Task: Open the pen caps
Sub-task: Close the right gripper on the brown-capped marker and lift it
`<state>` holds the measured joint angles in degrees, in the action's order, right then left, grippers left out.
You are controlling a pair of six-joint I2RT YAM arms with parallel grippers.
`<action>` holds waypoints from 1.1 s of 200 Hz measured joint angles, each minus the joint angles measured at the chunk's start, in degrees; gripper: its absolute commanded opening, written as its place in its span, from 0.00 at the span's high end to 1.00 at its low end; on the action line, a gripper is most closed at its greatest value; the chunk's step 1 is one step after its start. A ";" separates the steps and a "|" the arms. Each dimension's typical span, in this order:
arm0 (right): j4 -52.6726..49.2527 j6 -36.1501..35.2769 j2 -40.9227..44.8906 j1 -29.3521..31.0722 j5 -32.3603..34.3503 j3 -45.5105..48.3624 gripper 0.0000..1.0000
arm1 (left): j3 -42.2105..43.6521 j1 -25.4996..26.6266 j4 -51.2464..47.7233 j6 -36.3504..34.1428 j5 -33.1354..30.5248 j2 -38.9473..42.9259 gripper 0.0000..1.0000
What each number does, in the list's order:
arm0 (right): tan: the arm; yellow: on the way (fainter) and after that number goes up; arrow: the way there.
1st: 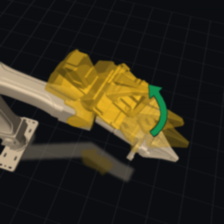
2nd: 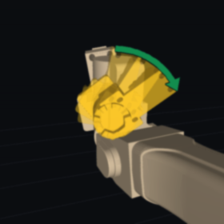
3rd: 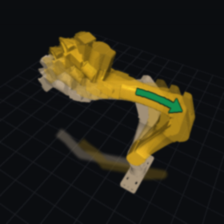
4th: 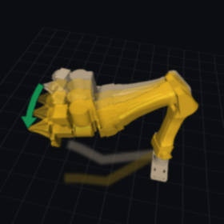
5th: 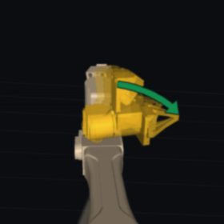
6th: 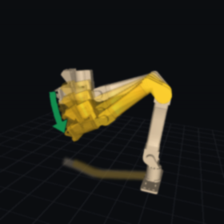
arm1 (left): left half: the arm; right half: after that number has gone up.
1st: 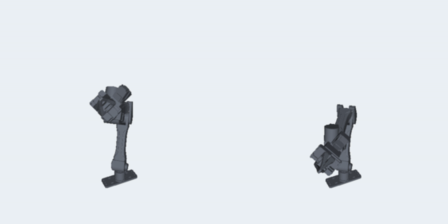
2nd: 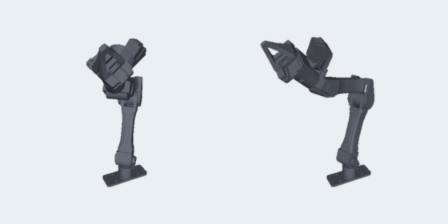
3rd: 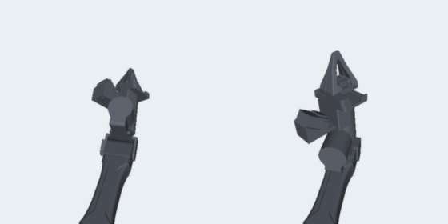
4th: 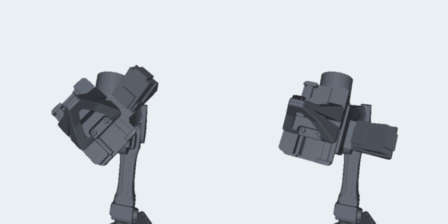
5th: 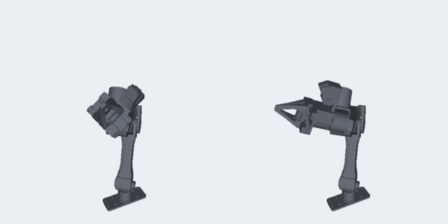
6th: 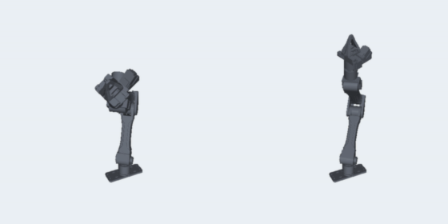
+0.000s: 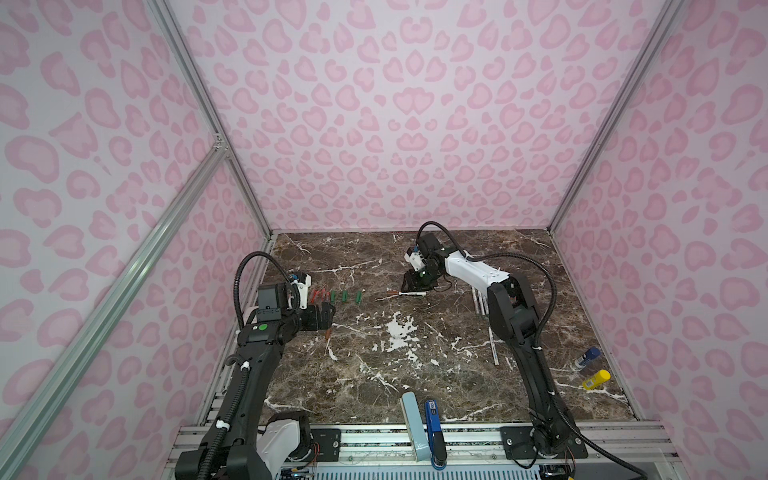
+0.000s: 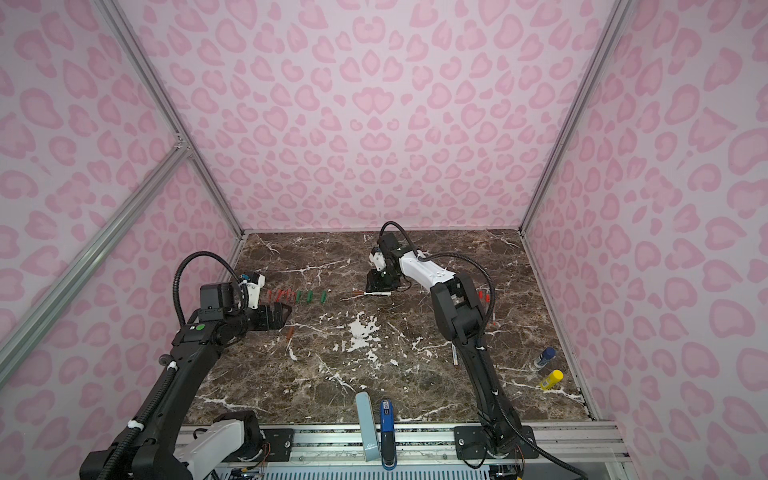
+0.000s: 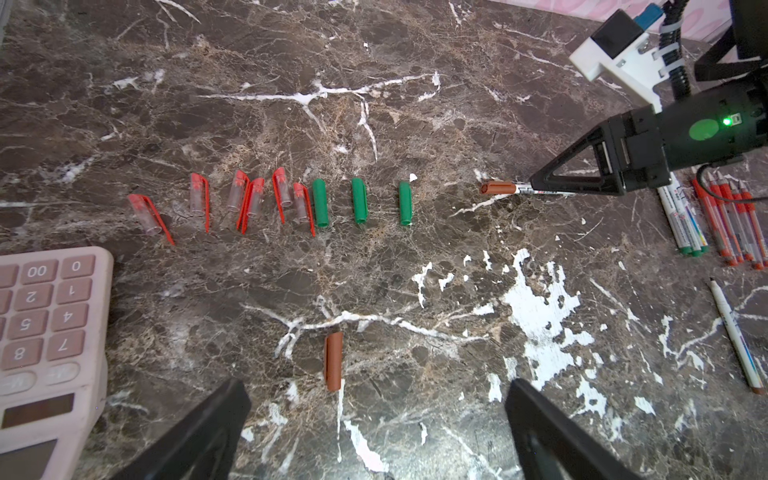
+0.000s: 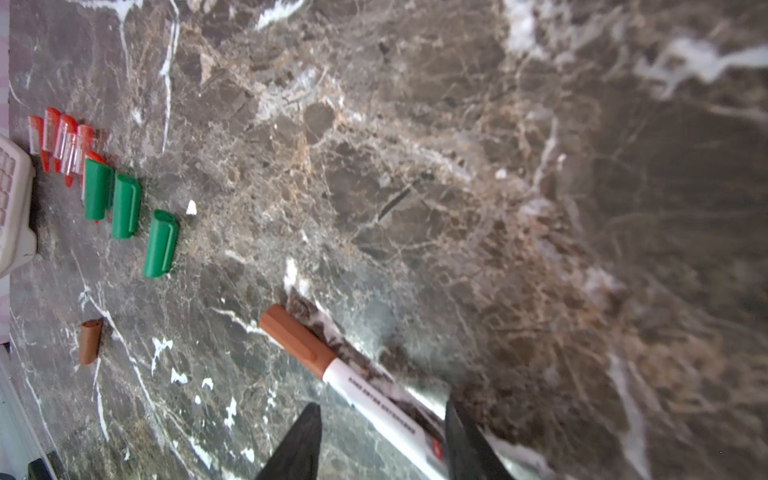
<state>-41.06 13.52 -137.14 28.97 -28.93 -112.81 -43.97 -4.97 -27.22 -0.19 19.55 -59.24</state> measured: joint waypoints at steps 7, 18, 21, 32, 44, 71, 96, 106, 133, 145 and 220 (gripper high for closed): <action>0.50 -0.50 0.61 0.13 -0.02 1.14 0.49 | 0.00 -0.02 0.00 -0.02 -0.02 -0.02 0.00; 0.96 -0.66 1.57 0.37 -0.02 2.80 0.49 | 0.00 -0.07 0.00 -0.02 -0.04 0.00 0.00; 1.03 -0.70 1.90 0.50 0.00 3.34 0.50 | 0.00 -0.07 0.00 -0.02 -0.07 0.00 0.00; 1.07 -1.25 2.64 0.90 0.11 4.57 0.50 | 0.00 -0.07 0.00 -0.02 -0.07 0.13 0.00; 1.07 -2.01 3.02 1.57 0.31 5.33 0.53 | 0.02 -0.07 0.04 -0.02 0.00 0.31 0.00; 1.07 -3.56 3.26 3.23 2.23 5.97 0.60 | 0.02 -0.17 0.04 -0.02 -0.04 0.31 0.00; 0.04 -5.38 3.21 5.18 5.73 5.64 0.66 | 0.13 -0.17 0.20 -0.02 0.04 0.70 0.00; -0.68 -5.62 2.95 5.81 7.28 5.03 0.68 | 0.13 -0.22 0.15 -0.02 0.02 0.70 0.00; -1.84 -7.08 2.64 7.45 12.33 4.20 0.75 | 0.17 -0.22 0.13 -0.02 0.11 0.90 0.00; -2.29 -7.23 2.47 8.09 14.62 3.82 0.79 | 0.22 -0.28 0.13 -0.02 0.15 0.96 0.00; -6.12 -6.84 6.21 10.03 19.41 7.34 0.93 | -0.15 -0.37 -0.09 0.00 2.08 1.11 0.01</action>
<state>-47.18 6.68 -130.93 39.00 -9.52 -105.47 -44.12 -5.34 -27.31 -0.19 21.63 -58.13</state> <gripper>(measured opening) 0.092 0.987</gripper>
